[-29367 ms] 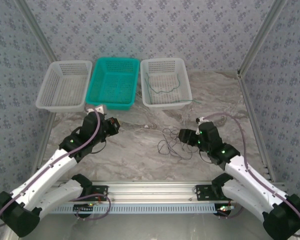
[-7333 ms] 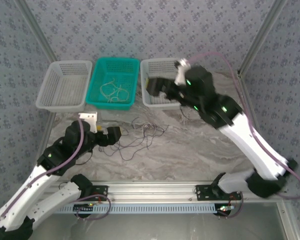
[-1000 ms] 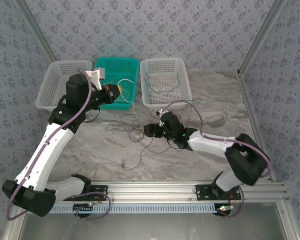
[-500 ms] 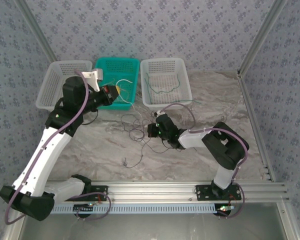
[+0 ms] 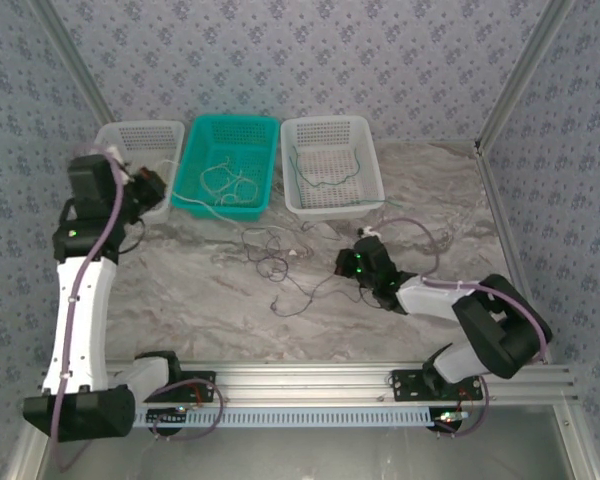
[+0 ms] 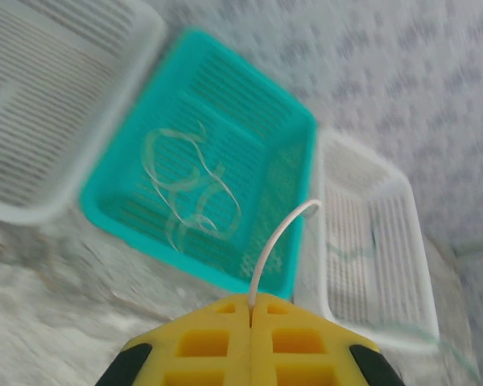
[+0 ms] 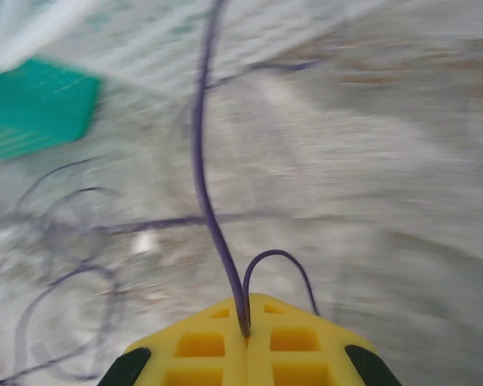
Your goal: Untangle the cables
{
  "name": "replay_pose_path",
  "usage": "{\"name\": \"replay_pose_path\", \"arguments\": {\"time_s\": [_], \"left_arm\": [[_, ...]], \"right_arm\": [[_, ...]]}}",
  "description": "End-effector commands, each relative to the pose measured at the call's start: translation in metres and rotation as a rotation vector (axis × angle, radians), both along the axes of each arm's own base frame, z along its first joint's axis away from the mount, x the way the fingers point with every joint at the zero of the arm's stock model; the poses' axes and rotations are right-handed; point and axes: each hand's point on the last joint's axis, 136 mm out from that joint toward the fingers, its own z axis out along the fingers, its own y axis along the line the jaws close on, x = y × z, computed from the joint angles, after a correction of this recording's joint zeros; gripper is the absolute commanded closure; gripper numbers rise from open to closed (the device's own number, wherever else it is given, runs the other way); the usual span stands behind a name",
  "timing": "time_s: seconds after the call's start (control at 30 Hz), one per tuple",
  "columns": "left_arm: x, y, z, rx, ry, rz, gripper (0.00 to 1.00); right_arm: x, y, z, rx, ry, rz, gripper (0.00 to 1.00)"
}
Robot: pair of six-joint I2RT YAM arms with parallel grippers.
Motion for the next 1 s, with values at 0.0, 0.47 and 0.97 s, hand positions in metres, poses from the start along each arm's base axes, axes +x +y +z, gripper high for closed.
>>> {"name": "replay_pose_path", "arguments": {"time_s": [0.0, 0.47, 0.97], "left_arm": [[-0.009, 0.012, 0.050, -0.023, -0.148, 0.025, 1.00], [-0.008, -0.062, 0.083, -0.119, -0.280, -0.317, 1.00], [-0.011, -0.107, 0.082, -0.115, -0.265, -0.426, 1.00]], "right_arm": [[-0.015, -0.058, -0.026, -0.090, 0.114, -0.169, 1.00], [-0.017, 0.023, 0.069, -0.062, -0.153, 0.304, 0.71], [-0.060, 0.233, 0.082, 0.023, -0.322, 0.864, 0.31]]}}
